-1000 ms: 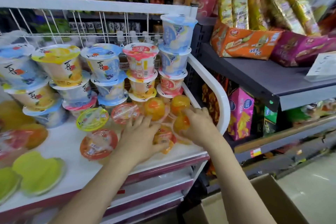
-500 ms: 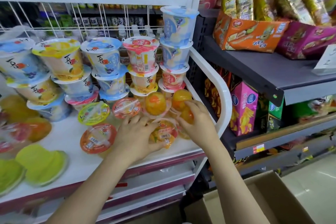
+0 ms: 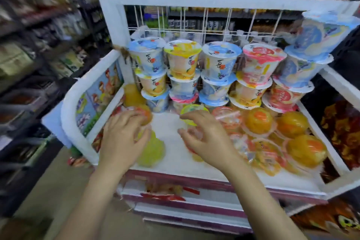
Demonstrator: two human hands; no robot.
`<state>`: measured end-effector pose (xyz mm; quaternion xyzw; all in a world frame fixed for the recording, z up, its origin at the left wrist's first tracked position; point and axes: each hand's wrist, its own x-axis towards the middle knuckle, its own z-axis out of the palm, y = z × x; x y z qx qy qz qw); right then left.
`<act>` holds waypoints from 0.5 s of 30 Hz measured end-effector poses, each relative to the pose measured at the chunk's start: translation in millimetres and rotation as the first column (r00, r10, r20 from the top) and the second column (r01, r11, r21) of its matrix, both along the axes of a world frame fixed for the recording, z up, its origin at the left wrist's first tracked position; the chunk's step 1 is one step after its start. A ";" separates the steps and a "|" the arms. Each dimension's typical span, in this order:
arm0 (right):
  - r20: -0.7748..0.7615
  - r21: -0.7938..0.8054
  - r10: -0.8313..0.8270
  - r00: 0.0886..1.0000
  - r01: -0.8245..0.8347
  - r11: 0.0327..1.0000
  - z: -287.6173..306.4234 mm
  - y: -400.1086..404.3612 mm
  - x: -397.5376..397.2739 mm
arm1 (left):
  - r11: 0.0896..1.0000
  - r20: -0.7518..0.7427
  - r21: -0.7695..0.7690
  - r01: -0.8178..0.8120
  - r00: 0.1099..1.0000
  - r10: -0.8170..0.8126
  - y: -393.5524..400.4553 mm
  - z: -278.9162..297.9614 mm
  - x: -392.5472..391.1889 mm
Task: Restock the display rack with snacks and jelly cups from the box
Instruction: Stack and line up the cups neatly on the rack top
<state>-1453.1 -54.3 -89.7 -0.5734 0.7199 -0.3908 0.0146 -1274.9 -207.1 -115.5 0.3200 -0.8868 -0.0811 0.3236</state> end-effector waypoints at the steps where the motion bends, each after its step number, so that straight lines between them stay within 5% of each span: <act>1: 0.006 0.028 0.049 0.999 -0.049 0.998 -2.3 -14.4 12.5 | 0.999 0.032 0.034 -0.025 0.999 0.024 -9.4 -4.0 14.2; 6: -0.011 0.241 0.210 0.978 -0.201 0.949 -19.2 -67.8 52.4 | 0.977 0.143 0.214 -0.009 0.989 -0.022 -34.2 -33.2 55.2; 10: -0.123 0.451 0.150 0.981 -0.079 0.889 -27.7 -84.9 60.8 | 0.959 0.056 0.282 0.036 0.997 -0.054 -42.3 -44.0 60.8; 15: -0.108 0.433 0.017 0.994 0.031 0.901 -29.3 -85.6 56.9 | 0.973 -0.025 0.215 0.085 0.996 -0.081 -44.0 -48.7 59.6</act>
